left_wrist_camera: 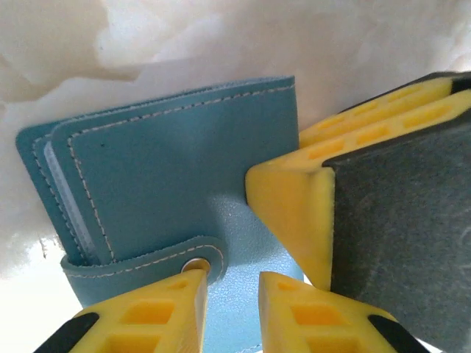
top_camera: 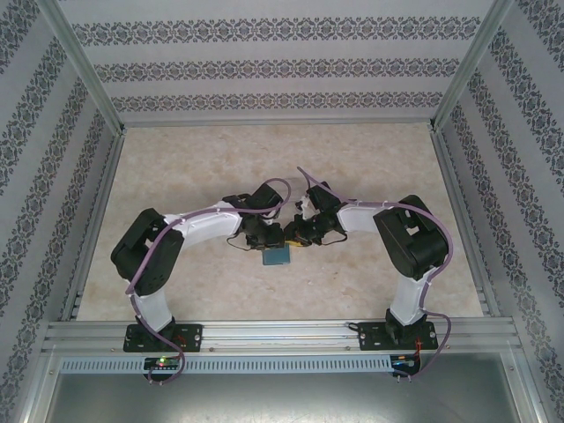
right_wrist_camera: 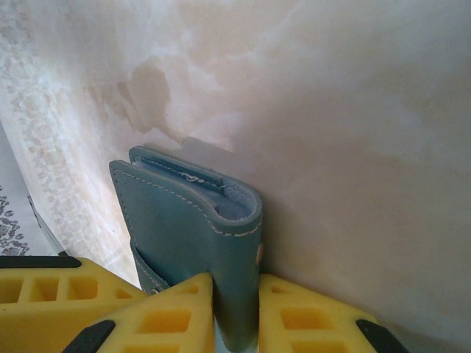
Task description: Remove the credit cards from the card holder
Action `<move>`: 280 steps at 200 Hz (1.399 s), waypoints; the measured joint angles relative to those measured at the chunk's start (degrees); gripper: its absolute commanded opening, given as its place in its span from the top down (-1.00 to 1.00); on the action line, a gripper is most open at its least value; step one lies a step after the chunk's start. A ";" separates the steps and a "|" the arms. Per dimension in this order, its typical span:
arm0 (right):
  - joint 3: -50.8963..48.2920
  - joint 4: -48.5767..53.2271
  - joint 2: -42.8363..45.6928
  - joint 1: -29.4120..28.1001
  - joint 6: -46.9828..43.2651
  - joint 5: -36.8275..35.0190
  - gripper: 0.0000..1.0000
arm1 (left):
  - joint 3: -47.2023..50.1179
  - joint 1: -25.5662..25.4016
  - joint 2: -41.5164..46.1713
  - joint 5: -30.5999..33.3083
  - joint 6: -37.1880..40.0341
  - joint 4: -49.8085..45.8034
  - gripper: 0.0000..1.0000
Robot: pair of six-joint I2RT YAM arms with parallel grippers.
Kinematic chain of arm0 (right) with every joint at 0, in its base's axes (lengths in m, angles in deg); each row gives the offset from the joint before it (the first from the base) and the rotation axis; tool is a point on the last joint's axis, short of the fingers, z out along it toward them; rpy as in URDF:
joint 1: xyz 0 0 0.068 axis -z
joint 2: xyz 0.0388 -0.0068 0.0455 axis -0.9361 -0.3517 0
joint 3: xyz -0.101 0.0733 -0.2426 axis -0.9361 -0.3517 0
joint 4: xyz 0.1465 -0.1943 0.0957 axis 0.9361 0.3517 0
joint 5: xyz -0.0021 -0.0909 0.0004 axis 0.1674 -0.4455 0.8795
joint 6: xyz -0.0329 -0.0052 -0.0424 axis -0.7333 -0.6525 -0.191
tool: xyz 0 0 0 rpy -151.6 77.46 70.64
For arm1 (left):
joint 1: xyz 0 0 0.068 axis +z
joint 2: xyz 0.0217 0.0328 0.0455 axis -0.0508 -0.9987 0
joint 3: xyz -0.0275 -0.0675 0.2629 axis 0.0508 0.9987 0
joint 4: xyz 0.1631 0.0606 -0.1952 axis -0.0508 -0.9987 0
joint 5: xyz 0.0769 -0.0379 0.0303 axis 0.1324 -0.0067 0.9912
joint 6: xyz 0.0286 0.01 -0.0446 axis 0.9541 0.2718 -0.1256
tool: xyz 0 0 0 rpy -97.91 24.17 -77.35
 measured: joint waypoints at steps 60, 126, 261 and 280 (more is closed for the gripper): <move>-0.24 -0.52 0.02 0.00 0.76 -0.02 0.62 | -3.13 -1.51 -1.33 4.79 0.94 -4.39 0.47; -0.24 -0.52 0.02 0.00 1.20 -0.07 0.62 | -4.59 -1.79 -2.93 7.13 1.81 -6.64 0.34; -0.24 -0.31 0.24 -0.02 1.40 -0.42 0.65 | -5.73 -1.70 -4.04 7.87 2.69 -8.66 0.44; -0.24 -0.20 0.37 -0.11 1.46 -0.63 0.66 | -5.73 -1.75 -4.07 8.24 2.91 -8.70 0.53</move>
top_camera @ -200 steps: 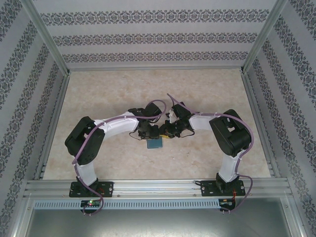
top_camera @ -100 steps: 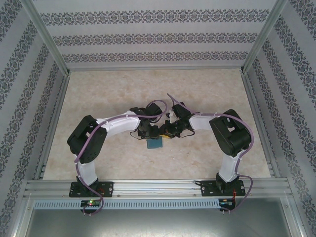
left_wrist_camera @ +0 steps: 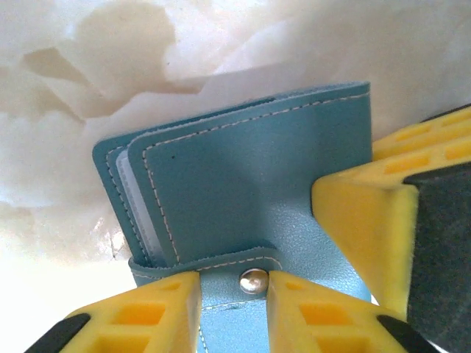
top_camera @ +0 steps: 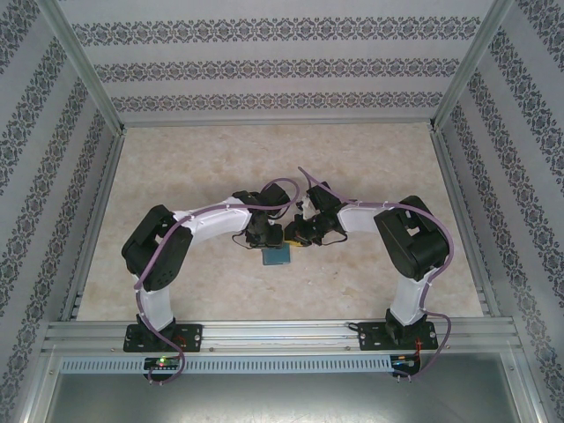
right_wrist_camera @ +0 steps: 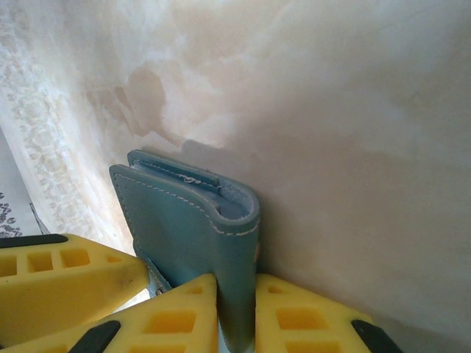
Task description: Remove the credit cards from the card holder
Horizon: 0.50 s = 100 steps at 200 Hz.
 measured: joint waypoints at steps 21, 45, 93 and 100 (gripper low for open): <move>0.00 0.07 0.11 -0.13 0.00 -0.26 0.67 | 0.00 0.00 0.09 -0.04 0.02 0.04 0.60; -0.07 0.13 0.37 -0.28 0.00 -0.85 0.68 | 0.00 -0.11 0.09 -0.33 0.22 0.59 0.69; -0.11 0.13 0.46 -0.28 0.00 -0.90 0.70 | 0.22 -0.44 0.42 0.11 0.26 0.92 0.85; -0.11 0.13 0.48 -0.33 0.00 -0.96 0.71 | 0.37 -0.48 0.57 0.17 0.28 1.05 0.87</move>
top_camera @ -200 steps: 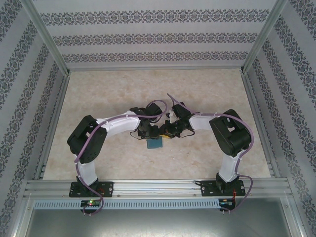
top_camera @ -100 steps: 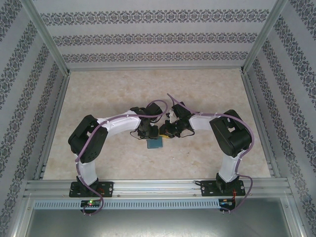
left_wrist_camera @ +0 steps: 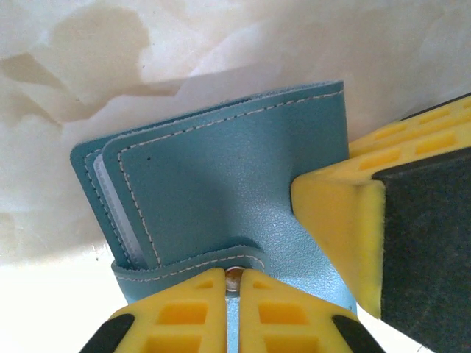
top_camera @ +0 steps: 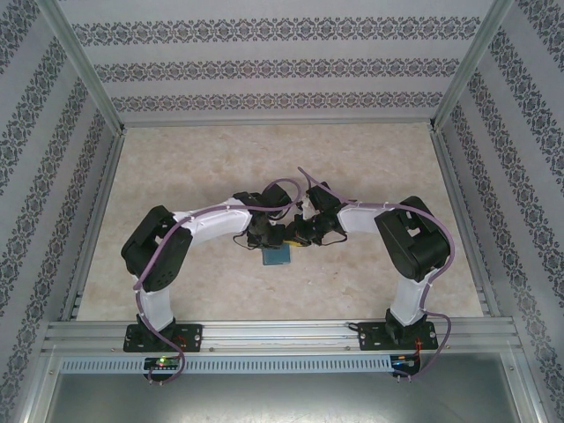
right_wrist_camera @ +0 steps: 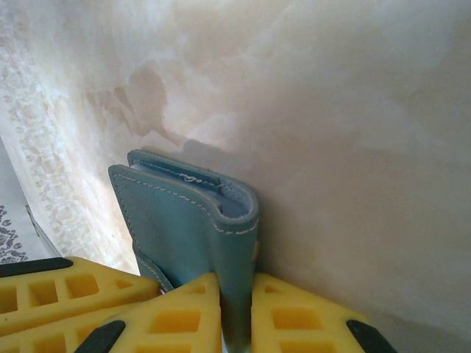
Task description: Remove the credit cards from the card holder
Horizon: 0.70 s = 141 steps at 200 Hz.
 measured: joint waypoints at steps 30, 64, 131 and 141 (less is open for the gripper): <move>-0.02 0.20 0.17 -0.04 -0.02 -0.33 0.74 | 1.11 0.02 0.92 1.31 0.11 0.46 0.92; -0.13 0.39 0.55 -0.04 -0.02 -0.81 0.76 | 2.82 0.11 2.01 2.49 0.11 1.70 0.95; -0.87 0.22 1.31 -0.04 1.09 -0.98 0.41 | 4.85 0.48 3.91 2.40 0.11 2.23 0.82; -1.03 0.44 1.77 -0.04 1.46 -1.01 0.30 | 4.85 0.48 4.02 2.10 0.11 2.25 0.82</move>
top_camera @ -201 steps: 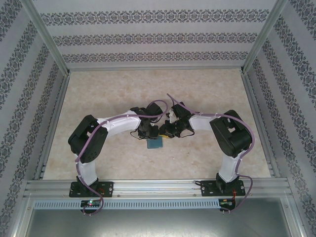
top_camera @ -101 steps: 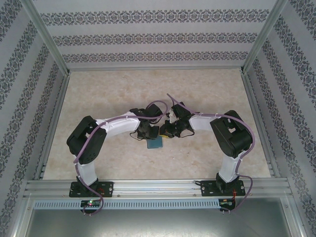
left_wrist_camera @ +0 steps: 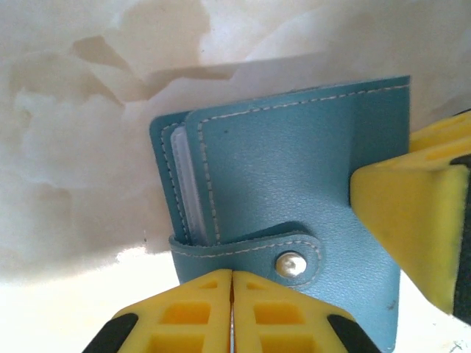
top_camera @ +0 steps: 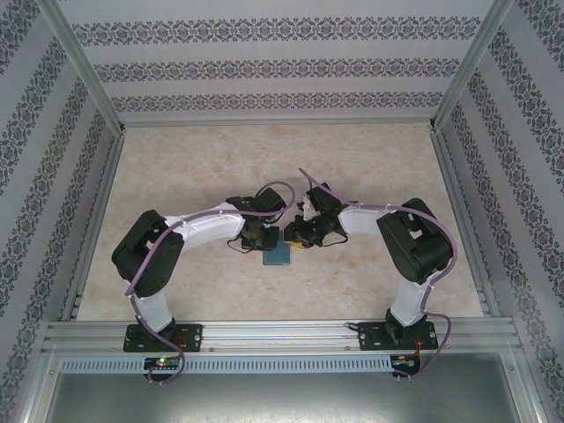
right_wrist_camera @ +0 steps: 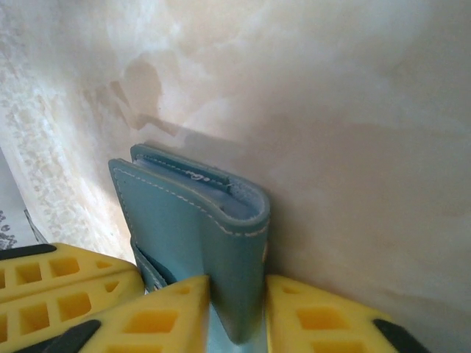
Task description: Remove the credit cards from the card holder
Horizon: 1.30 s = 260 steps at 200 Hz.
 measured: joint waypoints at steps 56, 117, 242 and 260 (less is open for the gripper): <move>-0.11 -0.07 2.78 0.15 0.20 0.00 0.14 | 0.00 0.00 0.17 -0.85 0.04 -0.02 0.81; 2.36 1.97 0.55 0.74 -0.92 -1.05 0.17 | -0.02 0.00 0.17 -0.87 0.28 -0.02 0.80; 4.66 1.60 -3.61 1.31 -3.06 -0.57 0.61 | -1.97 -0.15 0.17 -3.34 1.95 -0.07 0.07; 4.66 1.57 -3.61 1.31 -3.06 -0.55 0.62 | -3.52 -0.35 -0.20 -3.43 2.16 -0.15 0.05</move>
